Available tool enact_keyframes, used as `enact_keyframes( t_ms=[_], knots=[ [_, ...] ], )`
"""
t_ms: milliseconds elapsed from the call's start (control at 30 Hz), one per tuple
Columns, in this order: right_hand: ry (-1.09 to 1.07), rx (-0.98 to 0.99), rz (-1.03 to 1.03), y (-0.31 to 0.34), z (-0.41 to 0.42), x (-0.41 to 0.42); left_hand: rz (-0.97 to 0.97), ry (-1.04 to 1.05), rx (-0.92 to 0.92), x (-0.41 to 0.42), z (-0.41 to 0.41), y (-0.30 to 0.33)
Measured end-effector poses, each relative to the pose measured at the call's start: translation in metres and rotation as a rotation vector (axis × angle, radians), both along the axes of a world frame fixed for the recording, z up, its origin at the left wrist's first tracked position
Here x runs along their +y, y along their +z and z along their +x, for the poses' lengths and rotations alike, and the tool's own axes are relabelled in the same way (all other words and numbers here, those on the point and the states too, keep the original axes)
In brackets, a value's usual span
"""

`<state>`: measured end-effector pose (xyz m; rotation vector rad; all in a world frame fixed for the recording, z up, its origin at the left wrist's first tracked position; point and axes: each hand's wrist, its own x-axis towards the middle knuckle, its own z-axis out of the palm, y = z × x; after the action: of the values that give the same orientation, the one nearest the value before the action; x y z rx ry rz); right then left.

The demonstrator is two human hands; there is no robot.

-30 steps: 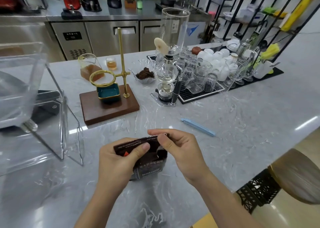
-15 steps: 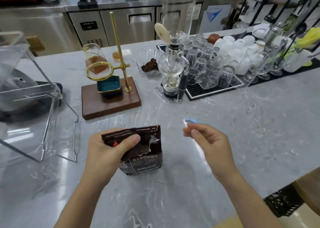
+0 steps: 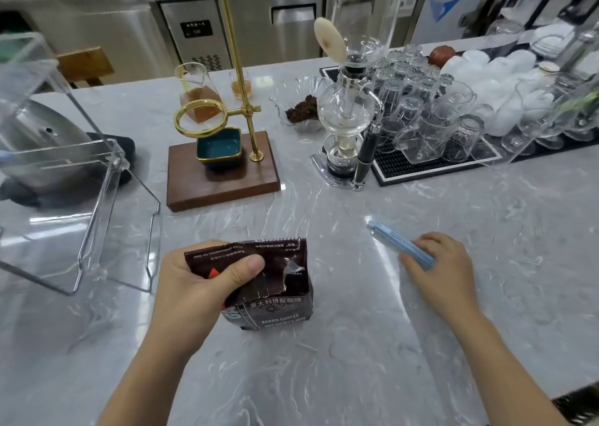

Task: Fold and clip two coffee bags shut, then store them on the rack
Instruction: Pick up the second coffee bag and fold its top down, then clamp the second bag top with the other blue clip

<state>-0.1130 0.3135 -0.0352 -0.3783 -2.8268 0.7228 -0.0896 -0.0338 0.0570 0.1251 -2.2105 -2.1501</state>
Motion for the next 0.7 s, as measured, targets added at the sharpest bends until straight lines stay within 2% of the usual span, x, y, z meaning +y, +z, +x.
enact_keyframes(
  t_ms=[333, 600, 700],
  knots=[
    [0.049, 0.194, -0.108, -0.013, 0.004, 0.002, -0.018, 0.048, 0.005, 0.001, 0.004, -0.002],
    [0.097, 0.211, -0.454, 0.008, 0.014, -0.025, 0.004, 0.067, 0.007, 0.003, 0.004, 0.000],
    [0.163, 0.278, -0.512, 0.026, 0.015, -0.040, 0.000, 0.074, 0.014, 0.003, 0.005, 0.000]
  ],
)
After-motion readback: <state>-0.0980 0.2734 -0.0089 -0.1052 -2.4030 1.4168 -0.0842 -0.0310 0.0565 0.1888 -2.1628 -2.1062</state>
